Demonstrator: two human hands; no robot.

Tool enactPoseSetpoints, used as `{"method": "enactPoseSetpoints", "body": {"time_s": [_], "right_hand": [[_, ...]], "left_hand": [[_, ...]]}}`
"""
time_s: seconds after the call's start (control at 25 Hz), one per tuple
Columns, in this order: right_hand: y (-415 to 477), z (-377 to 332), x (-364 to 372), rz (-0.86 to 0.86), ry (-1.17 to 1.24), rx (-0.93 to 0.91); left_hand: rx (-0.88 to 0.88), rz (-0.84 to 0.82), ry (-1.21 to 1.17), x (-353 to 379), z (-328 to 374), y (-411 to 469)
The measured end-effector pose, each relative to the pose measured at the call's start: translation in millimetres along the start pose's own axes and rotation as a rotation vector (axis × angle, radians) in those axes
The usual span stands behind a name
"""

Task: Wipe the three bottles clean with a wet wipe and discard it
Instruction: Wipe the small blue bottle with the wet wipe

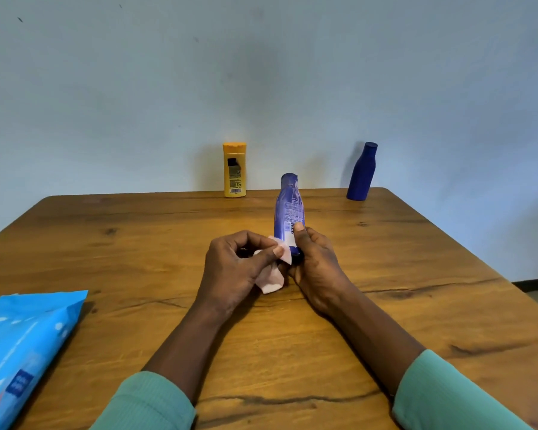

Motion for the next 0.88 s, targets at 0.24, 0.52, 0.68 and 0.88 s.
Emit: {"method": "enactPoseSetpoints", "body": {"time_s": [0.24, 0.52, 0.68, 0.88], "right_hand": [[-5, -3, 9, -0.127, -0.211, 0.034], [-1, 2, 2, -0.068, -0.177, 0.008], [1, 1, 0, -0.052, -0.247, -0.004], [-3, 2, 11, -0.192, -0.547, -0.05]], "left_hand": [[-0.104, 0.115, -0.312, -8, 1, 5], [-0.055, 0.058, 0.088, -6, 0, 5], [-0.01, 0.088, 0.278, 1, 5, -1], [-0.034, 0.321, 0.098, -18, 4, 1]]}}
Point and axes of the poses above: each hand's wrist, its own y-axis towards the middle knuckle, its own x-axis out of the palm, z = x × y, the point moved 4 cm from there along y, towards the middle knuckle, and after that the axes turned 4 degrees about -z, right-handed, at the moved point
